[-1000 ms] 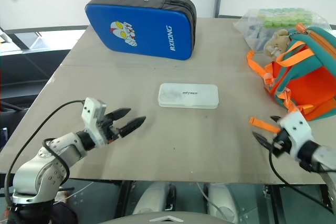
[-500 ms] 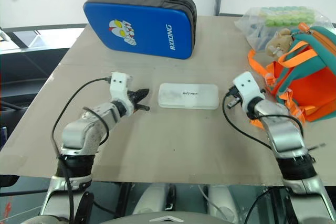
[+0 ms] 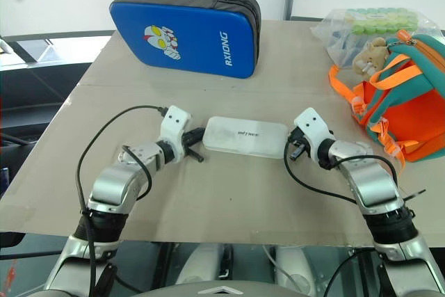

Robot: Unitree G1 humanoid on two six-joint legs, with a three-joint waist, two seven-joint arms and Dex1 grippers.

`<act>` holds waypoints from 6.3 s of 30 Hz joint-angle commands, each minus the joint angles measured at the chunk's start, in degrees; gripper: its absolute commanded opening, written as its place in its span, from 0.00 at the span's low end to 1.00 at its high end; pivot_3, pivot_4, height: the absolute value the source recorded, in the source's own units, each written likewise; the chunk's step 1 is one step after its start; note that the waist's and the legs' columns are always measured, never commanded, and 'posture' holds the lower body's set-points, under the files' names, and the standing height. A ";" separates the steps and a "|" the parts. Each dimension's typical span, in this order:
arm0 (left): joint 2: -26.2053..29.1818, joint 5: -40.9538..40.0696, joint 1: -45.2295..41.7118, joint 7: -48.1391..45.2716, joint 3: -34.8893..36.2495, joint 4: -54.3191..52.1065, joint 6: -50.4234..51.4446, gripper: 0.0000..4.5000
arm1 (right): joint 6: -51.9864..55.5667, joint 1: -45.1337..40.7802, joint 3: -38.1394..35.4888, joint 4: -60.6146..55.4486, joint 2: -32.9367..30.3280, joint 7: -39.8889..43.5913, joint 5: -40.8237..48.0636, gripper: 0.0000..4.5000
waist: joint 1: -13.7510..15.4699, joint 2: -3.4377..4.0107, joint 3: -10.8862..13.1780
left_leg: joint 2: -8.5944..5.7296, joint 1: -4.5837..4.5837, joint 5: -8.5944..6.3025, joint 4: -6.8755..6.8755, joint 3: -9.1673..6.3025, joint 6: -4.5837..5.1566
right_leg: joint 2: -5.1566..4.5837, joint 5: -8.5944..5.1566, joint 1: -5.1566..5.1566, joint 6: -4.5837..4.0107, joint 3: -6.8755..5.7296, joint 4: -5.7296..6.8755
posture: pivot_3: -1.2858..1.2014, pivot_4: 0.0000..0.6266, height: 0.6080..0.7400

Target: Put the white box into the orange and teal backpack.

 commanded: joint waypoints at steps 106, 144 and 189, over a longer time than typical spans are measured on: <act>-6.24 -51.26 -18.44 15.44 45.10 2.42 14.47 0.26 | -5.67 -33.70 -17.13 15.18 5.72 16.13 33.55 0.01 | -0.26 0.03 0.10 | -0.01 -0.90 0.18 -0.04 -0.04 -0.31 | -0.09 0.03 -0.90 0.02 -0.01 0.01 | 0.52 0.24 1.00; 16.56 -31.15 -16.69 -36.73 11.41 -8.75 -5.19 0.26 | 11.85 -18.06 -20.77 4.53 -2.71 17.71 51.90 0.01 | 0.04 0.00 0.10 | 0.00 -1.03 0.03 0.15 -0.17 -0.03 | 0.05 0.03 -0.84 0.01 -0.38 -0.01 | 0.52 0.24 1.00; -0.69 -46.63 -20.00 -10.37 20.18 -4.07 23.21 1.00 | 8.12 -11.82 -15.95 -4.64 -2.62 14.30 49.78 0.00 | 0.58 0.08 0.05 | -0.08 -0.90 -0.02 0.79 -0.72 0.05 | 0.08 0.04 -0.39 0.03 -0.43 0.16 | 0.52 0.24 1.00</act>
